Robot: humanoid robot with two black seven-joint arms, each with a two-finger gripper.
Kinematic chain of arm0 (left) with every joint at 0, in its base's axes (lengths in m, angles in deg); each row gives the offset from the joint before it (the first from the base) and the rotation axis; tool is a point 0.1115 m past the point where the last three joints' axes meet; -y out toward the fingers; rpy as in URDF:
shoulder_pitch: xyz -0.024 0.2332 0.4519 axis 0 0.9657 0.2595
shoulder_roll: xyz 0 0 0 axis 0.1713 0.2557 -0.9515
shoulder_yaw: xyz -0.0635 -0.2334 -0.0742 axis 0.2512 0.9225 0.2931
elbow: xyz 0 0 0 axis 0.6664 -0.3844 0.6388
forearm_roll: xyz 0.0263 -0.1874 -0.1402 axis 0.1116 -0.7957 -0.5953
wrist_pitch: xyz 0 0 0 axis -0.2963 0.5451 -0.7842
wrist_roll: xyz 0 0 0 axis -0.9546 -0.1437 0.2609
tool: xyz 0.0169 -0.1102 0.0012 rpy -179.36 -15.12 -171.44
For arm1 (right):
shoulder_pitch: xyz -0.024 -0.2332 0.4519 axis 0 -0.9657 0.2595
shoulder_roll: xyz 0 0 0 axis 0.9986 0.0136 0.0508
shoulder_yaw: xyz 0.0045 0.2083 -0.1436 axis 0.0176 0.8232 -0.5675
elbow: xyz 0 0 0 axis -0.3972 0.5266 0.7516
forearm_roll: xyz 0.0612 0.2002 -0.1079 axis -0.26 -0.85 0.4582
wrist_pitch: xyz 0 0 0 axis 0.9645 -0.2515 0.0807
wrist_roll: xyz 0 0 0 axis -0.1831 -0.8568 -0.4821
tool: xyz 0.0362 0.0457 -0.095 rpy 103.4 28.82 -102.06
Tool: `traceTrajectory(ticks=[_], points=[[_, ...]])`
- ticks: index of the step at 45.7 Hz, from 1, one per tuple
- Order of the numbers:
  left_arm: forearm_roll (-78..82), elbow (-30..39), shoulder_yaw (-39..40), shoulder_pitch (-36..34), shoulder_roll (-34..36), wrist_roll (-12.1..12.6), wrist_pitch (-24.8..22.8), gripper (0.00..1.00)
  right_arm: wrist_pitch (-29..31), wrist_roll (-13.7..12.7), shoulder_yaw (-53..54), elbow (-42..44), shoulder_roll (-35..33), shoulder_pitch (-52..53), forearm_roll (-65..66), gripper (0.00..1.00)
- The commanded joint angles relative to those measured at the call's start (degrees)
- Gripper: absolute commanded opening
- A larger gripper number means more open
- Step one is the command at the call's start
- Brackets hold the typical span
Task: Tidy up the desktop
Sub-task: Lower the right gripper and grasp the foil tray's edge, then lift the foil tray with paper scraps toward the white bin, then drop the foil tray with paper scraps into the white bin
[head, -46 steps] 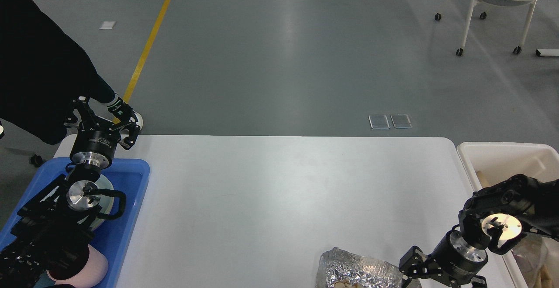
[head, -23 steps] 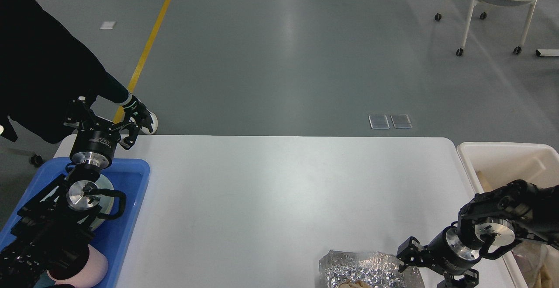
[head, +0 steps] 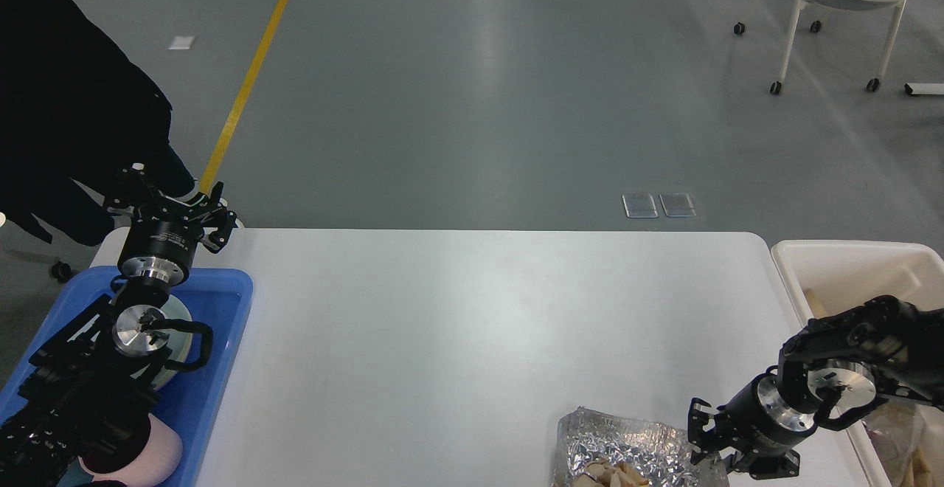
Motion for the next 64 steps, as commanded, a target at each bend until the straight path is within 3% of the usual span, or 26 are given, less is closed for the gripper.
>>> traceTrajectory(ticks=[1, 23, 36, 55, 64], points=[[0.0, 0.0, 0.0, 0.0, 0.0, 0.0, 0.0, 0.97, -0.4, 0.0, 0.5, 0.2, -0.7, 0.6, 0.0, 0.0], [0.0, 0.0, -0.1, 0.0, 0.0, 0.0, 0.0, 0.97, 1.0, 0.5, 0.6, 0.0, -5.4, 9.9, -7.1, 0.0], [0.0, 0.0, -0.1, 0.0, 0.0, 0.0, 0.0, 0.97, 7.4, 0.6, 0.6, 0.0, -9.0, 18.6, -7.1, 0.0], [0.0, 0.0, -0.1, 0.0, 0.0, 0.0, 0.0, 0.97, 16.4, 0.6, -6.1, 0.4, -12.3, 43.6, -7.2, 0.0], [0.0, 0.0, -0.1, 0.0, 0.0, 0.0, 0.0, 0.97, 19.7, 0.5, -7.3, 0.1, -14.0, 49.7, -7.2, 0.0]])
